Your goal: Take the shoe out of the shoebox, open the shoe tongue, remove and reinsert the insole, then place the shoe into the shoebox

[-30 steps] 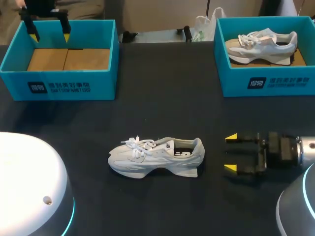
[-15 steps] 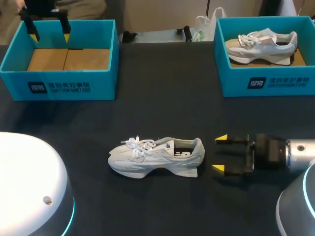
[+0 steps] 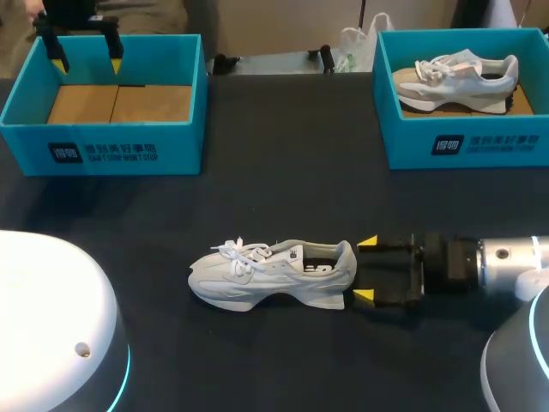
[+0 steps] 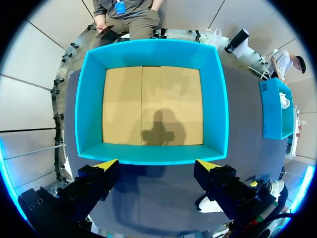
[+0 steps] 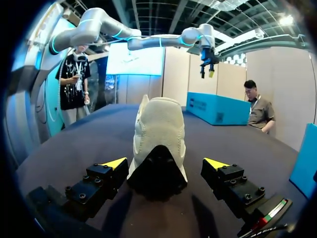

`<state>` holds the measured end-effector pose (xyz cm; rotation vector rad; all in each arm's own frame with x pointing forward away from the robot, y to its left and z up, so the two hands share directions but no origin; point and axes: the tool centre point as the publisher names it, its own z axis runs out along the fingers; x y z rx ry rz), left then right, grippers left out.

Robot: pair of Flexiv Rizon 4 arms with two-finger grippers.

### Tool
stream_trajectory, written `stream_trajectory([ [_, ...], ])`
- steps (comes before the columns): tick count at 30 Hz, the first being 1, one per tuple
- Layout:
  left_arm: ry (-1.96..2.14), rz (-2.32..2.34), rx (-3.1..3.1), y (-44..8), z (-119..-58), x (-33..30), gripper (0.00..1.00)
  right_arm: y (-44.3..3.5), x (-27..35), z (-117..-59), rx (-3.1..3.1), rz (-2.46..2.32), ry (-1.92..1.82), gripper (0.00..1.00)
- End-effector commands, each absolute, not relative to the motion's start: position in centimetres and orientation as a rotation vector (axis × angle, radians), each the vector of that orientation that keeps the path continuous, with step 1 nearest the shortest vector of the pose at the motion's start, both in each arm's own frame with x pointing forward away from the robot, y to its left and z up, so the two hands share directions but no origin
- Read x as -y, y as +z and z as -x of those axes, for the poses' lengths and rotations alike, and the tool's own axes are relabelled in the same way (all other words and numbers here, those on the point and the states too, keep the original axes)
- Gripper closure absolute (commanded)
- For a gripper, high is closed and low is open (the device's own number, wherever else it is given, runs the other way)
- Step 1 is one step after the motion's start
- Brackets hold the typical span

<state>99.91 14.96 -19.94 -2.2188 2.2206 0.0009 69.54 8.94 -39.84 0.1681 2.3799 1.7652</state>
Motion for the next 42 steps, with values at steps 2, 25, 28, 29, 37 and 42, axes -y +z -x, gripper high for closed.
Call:
stream_trajectory([
  [2,0.001,2.220,-2.221,-20.0,-99.9,-15.0,0.00,-40.2,-10.1,-69.8,-2.406,-0.156,1.757,0.00],
  [25,0.001,2.220,-2.221,-20.0,-99.9,-15.0,0.00,-40.3,-12.8,-69.8,-2.443,-0.120,1.751,0.00],
  [28,0.001,2.220,-2.221,-20.0,-99.9,-15.0,0.00,-40.4,-13.2,-69.8,-2.447,-0.119,1.744,0.00],
  [29,0.001,2.220,-2.221,-20.0,-99.9,-15.0,0.00,-40.4,-13.3,-69.8,-2.448,-0.119,1.743,0.00],
  [37,0.001,2.220,-2.221,-20.0,-99.9,-15.0,0.00,-40.6,-13.8,-70.1,-2.462,-0.146,1.719,0.00],
  [42,0.001,2.220,-2.221,-20.0,-99.9,-15.0,0.00,-40.9,-13.9,-70.2,-2.450,-0.154,1.715,0.00],
])
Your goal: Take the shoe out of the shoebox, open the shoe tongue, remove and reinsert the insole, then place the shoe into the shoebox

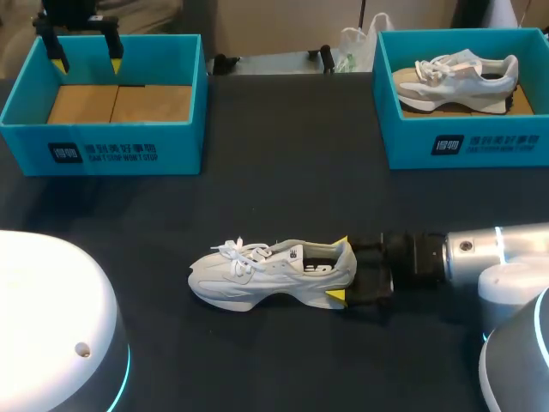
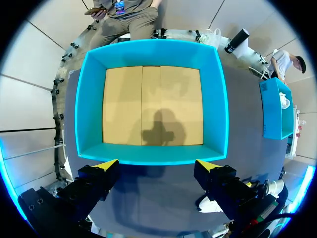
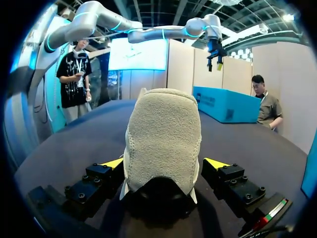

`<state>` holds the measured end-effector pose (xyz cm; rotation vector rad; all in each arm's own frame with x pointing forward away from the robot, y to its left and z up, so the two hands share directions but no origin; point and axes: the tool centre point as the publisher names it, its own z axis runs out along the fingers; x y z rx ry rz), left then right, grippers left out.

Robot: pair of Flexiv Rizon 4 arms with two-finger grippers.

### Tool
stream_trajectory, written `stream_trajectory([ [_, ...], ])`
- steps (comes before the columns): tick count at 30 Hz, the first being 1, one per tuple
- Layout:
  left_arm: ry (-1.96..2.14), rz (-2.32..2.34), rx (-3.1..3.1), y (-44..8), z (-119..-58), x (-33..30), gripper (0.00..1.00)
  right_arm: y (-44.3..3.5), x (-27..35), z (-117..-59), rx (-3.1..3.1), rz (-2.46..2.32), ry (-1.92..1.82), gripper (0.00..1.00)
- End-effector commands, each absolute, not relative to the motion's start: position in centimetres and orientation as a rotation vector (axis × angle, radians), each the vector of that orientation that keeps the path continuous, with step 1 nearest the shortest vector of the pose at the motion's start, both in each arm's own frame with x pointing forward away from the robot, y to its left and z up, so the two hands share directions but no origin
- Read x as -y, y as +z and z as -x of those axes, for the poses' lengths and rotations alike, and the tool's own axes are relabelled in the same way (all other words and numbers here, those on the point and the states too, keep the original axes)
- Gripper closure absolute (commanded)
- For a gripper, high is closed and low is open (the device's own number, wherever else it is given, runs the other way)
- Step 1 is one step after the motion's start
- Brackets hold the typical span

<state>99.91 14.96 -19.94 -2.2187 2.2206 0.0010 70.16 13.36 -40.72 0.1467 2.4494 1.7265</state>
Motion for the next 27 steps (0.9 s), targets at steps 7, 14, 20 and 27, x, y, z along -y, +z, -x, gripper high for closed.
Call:
stream_trajectory([
  [7,0.001,2.220,-2.221,-20.0,-99.9,-15.0,0.00,-40.9,-14.4,-70.2,-2.440,-0.157,1.716,0.00],
  [14,0.001,2.220,-2.221,-20.0,-99.9,-15.0,0.00,-41.3,-14.8,-70.4,-2.460,-0.163,1.710,0.00],
  [20,0.001,2.220,-2.221,-20.0,-99.9,-15.0,0.00,-41.7,-14.9,-70.6,-2.468,-0.165,1.720,0.55],
  [27,0.001,2.220,-2.221,-20.0,-99.9,-15.0,0.00,-41.5,-14.6,-71.2,-2.449,-0.167,1.738,1.00],
])
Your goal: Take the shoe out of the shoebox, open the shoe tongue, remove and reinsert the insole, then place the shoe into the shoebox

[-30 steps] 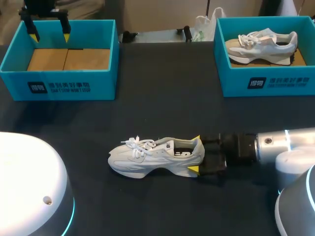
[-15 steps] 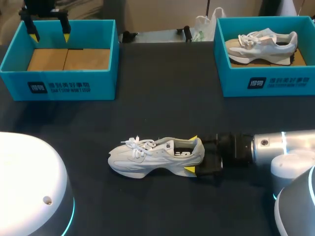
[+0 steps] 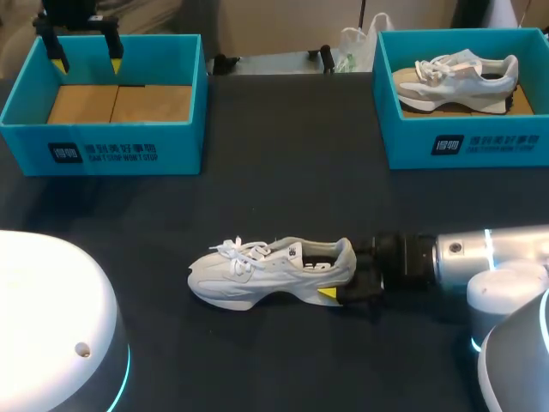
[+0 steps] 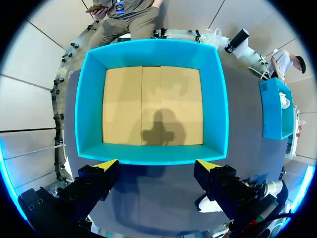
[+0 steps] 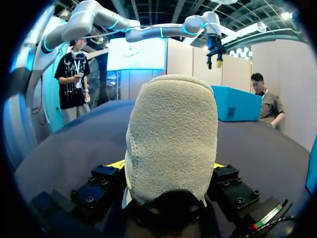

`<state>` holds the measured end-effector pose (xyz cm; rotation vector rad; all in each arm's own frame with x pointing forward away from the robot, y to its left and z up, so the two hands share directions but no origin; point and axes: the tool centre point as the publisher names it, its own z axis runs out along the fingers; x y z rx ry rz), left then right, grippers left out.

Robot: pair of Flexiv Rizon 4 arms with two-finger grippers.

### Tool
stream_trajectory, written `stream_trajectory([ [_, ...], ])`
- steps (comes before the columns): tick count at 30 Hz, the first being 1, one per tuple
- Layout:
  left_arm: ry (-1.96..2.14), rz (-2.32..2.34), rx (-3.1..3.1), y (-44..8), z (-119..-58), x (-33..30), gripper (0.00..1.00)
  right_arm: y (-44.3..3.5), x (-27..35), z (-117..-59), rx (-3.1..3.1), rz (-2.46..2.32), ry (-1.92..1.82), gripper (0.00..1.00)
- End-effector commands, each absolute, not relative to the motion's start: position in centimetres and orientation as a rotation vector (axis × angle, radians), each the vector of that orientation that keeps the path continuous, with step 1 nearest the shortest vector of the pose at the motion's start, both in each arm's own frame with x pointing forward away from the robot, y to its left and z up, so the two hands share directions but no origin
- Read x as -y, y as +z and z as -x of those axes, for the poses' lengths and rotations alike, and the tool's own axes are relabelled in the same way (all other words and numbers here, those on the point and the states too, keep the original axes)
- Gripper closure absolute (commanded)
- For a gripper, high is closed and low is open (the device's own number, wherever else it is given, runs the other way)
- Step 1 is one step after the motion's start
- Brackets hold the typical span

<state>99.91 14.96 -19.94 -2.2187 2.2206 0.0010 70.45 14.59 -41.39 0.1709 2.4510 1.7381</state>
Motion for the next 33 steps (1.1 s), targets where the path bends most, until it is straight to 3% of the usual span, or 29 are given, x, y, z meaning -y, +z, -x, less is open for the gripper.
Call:
stream_trajectory([
  [1,0.001,2.220,-2.221,-19.97,-99.93,-14.98,0.00,-41.41,-14.56,-71.35,-2.448,-0.166,1.737,1.00],
  [33,0.003,2.206,-2.223,-20.18,-99.11,-14.29,0.00,-40.85,-13.88,-71.82,-2.437,-0.149,1.758,1.00],
])
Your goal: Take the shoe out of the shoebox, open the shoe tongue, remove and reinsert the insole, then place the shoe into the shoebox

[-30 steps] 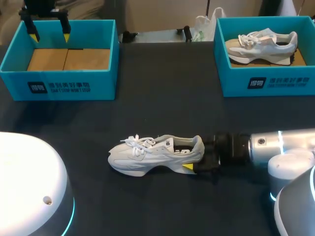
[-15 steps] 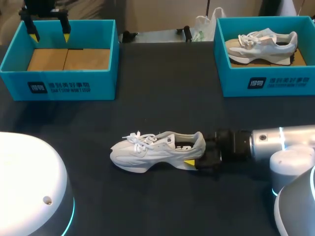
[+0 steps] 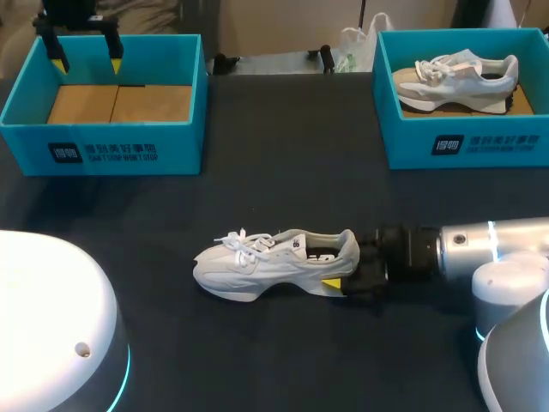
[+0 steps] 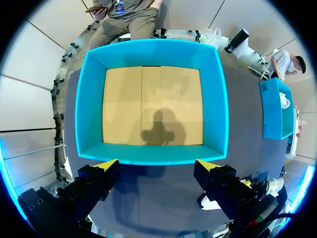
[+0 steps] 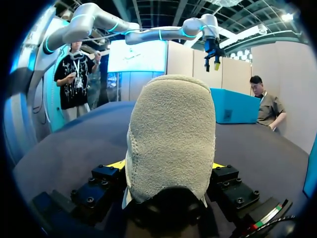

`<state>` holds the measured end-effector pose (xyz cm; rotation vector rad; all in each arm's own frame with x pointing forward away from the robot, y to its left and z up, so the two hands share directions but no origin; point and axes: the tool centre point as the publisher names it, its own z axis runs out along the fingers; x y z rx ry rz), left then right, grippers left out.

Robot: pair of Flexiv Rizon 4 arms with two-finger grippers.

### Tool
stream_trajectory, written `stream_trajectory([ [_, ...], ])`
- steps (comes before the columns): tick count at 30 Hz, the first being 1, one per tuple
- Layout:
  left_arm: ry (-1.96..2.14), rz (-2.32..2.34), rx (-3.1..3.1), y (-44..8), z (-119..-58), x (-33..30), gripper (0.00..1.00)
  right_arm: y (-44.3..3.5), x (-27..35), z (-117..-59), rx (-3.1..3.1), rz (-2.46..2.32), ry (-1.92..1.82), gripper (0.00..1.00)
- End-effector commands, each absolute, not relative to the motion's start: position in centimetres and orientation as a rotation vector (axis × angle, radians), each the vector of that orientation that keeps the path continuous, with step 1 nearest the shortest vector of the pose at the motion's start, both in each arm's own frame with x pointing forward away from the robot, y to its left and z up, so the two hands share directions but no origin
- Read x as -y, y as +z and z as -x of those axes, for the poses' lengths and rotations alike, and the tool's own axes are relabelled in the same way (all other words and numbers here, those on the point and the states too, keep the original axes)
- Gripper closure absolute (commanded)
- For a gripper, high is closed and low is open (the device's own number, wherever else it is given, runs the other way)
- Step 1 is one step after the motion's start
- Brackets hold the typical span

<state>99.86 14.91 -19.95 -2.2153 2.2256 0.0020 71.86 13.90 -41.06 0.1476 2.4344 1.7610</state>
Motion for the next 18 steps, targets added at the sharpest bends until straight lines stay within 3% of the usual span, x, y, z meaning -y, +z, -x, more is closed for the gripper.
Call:
stream_trajectory([
  [1,0.009,2.223,-2.216,-20.3,-98.6,-14.0,0.00,-40.9,-13.9,-71.8,-2.437,-0.149,1.758,1.00],
  [18,-0.111,2.110,-2.274,-19.2,-87.2,-2.6,0.00,-40.9,-13.9,-71.8,-2.437,-0.149,1.758,1.00],
])
